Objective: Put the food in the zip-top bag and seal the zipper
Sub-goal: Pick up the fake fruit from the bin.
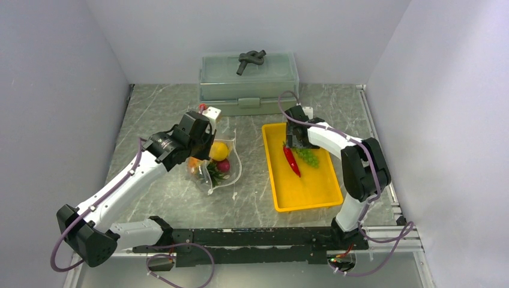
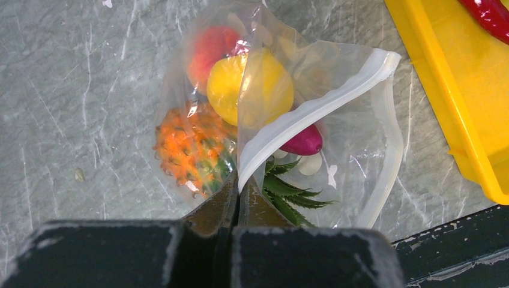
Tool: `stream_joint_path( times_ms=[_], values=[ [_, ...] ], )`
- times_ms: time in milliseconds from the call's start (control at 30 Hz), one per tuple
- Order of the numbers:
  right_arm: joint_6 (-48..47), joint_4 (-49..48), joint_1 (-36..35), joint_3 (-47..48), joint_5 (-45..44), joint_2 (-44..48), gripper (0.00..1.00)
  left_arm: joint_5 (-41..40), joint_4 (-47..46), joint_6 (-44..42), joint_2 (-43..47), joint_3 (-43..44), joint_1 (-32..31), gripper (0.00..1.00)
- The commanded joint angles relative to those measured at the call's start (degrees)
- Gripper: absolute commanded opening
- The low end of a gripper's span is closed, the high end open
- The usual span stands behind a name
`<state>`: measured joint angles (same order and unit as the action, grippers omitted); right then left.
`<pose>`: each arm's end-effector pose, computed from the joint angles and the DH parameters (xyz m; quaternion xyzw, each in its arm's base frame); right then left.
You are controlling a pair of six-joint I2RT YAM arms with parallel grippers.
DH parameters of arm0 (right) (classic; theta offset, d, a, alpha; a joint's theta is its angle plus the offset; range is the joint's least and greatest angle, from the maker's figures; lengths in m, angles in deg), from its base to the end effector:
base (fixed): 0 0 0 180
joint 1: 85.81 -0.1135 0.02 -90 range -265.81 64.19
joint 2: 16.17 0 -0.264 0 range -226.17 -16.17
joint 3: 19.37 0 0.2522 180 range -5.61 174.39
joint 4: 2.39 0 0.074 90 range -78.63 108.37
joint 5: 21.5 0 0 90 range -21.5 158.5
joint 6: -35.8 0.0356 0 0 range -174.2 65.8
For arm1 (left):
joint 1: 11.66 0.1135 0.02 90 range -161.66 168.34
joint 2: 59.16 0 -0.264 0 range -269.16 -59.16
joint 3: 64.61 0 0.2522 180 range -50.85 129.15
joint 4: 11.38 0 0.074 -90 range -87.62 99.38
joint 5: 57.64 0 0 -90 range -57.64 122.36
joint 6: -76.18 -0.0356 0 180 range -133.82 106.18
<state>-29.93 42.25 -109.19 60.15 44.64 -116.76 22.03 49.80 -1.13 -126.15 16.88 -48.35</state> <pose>0.3249 0.1248 0.1852 0.0509 0.9561 -0.1017 0.2699 0.1929 -0.1357 0.3403 0.1599 0.9123 -0.0775 0.3689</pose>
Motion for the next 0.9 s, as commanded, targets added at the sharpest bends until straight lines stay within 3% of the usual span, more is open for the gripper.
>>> stream_joint_path(
  times_ms=[0, 333, 533, 733, 867],
  values=[
    [-1.3, 0.3, 0.6, 3.8, -2.8, -1.5, 0.82, -0.3, -1.2, -1.6, -0.3, -0.1, 0.0, 0.00],
    [-1.4, -0.8, 0.8, 3.6, -1.1, -4.3, 0.74, -0.2, -1.2, -1.7, -0.4, -0.1, 0.0, 0.00],
    [-1.4, -1.3, 1.0, 2.7, 0.0, -3.9, 0.53, 0.0, -1.1, -1.7, -0.6, -0.1, 0.1, 0.00],
    [-1.1, -0.8, 1.0, 2.6, -0.2, -1.1, 0.25, 0.2, -1.1, -1.6, -0.6, -0.1, 0.1, 0.00],
    [-0.5, -0.1, 1.0, 2.7, -0.3, 2.9, 0.18, 0.4, -1.2, -1.6, -0.2, -0.3, 0.0, 0.00]
  ],
)
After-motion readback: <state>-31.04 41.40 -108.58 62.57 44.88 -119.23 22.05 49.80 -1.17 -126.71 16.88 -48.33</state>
